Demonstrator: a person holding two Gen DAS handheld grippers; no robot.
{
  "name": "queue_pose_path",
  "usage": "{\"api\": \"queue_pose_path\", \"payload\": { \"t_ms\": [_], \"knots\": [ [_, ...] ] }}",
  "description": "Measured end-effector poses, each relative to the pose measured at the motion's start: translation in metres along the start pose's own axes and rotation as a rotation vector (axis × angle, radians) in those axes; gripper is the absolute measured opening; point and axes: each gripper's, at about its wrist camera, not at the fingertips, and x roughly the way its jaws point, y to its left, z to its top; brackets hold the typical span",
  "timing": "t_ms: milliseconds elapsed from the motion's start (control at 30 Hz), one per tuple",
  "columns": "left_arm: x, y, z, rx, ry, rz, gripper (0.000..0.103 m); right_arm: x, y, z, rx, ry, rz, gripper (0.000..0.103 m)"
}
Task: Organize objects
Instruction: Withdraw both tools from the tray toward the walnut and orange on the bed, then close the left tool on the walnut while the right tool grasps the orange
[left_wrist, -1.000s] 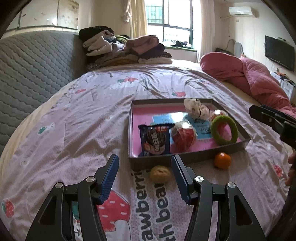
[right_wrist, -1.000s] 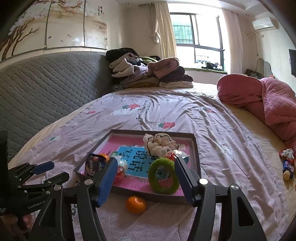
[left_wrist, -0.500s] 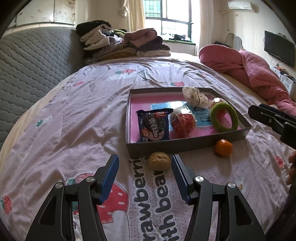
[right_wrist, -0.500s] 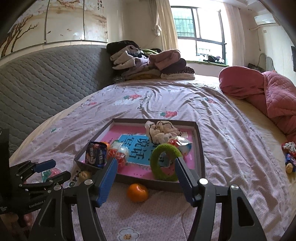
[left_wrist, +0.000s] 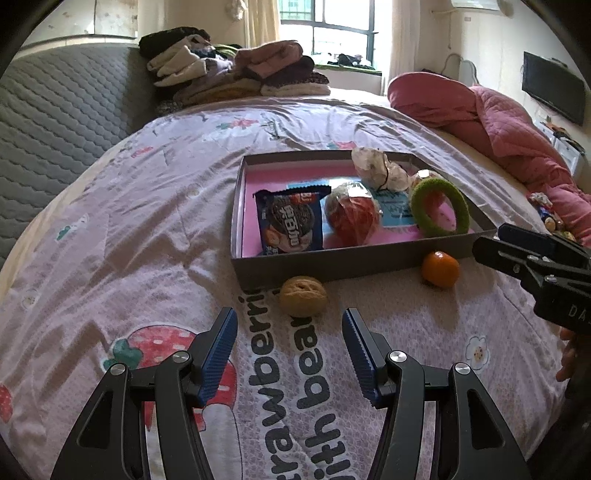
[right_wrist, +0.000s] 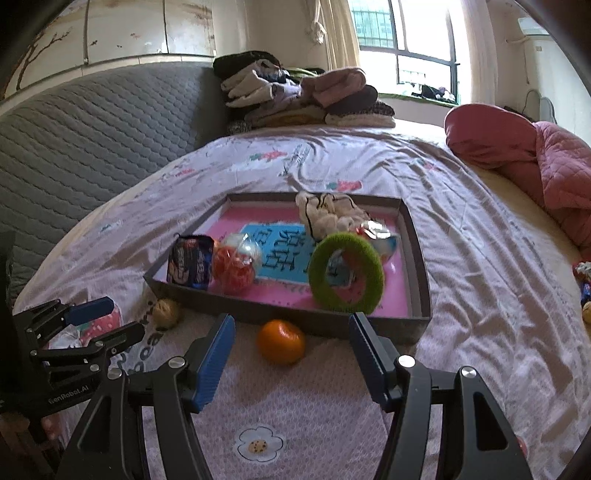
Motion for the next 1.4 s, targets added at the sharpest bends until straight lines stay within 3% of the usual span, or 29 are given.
{"api": "queue_pose_path", "payload": {
  "t_ms": [567,1400],
  "knots": [
    [0.014,0.001,-0.005,-0.016,0.057,-0.029,0.060,0.013,0.000,-0.010,-0.009,0.056,-0.025,0.063],
    [0.044,0.006,-0.001,-0.023,0.077,0.007,0.060,0.037,-0.002,-0.013,-0.013,0.103,-0.051,0.063]
  ]
}}
